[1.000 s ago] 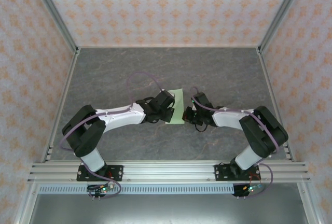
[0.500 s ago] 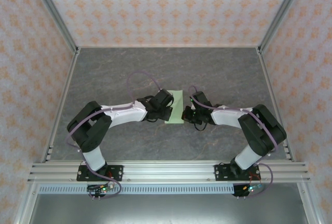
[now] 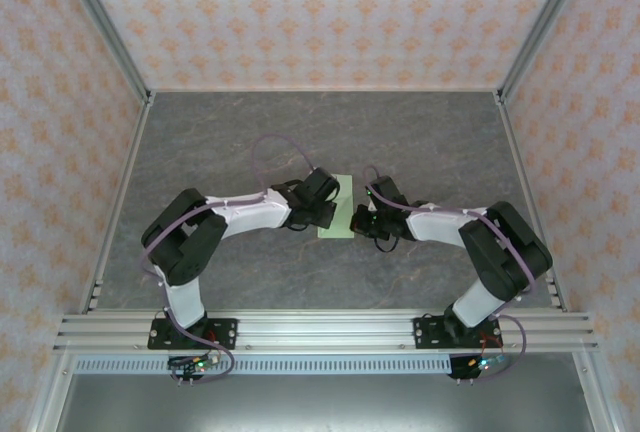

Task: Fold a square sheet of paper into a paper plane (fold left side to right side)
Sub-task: Fold the triangle a second time at the center of the table.

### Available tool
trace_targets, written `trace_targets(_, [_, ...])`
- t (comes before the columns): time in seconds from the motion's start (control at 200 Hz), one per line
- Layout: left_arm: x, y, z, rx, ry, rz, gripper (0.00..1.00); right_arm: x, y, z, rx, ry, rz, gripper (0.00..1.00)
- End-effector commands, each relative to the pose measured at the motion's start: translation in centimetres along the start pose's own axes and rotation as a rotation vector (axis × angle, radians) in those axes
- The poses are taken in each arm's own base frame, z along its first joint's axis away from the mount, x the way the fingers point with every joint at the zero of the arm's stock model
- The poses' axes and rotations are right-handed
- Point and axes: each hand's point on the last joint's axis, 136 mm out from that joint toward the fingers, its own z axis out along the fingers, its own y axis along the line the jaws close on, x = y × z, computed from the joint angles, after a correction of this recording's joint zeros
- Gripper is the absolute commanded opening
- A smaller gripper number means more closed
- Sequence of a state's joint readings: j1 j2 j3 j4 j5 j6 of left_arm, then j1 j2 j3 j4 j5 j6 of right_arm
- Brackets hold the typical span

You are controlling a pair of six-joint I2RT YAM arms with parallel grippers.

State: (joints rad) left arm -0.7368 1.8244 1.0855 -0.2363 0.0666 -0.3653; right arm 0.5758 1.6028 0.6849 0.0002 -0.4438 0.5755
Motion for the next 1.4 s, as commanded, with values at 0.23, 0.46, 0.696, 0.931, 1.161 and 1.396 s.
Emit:
trace_targets(0.23, [-1.1,1.4,0.1,-0.065,-0.015,-0.001,0.0,3.2,-4.1,1.1,0.158,0.101,0.009,0.04])
trace_targets(0.46, [-1.2,1.4,0.4,-0.064,-0.011,-0.003,0.0,3.3,-4.1,1.1,0.161,0.105,0.007,0.04])
trace_targets(0.696, [-1.2,1.4,0.7,-0.064,-0.006,0.0,0.0,3.4,-4.2,1.1,0.163,0.108,0.007,0.04])
trace_targets(0.931, [-0.9,1.4,1.1,-0.067,0.004,0.002,0.0,3.4,-4.2,1.1,0.164,0.109,0.007,0.04])
trace_targets(1.161, [-0.4,1.6,1.7,-0.07,0.02,0.001,0.0,3.4,-4.2,1.1,0.164,0.11,0.006,0.04])
trace_targets(1.396, [-0.4,1.3,1.9,-0.059,0.022,0.002,0.0,3.4,-4.2,1.0,0.165,0.11,0.006,0.04])
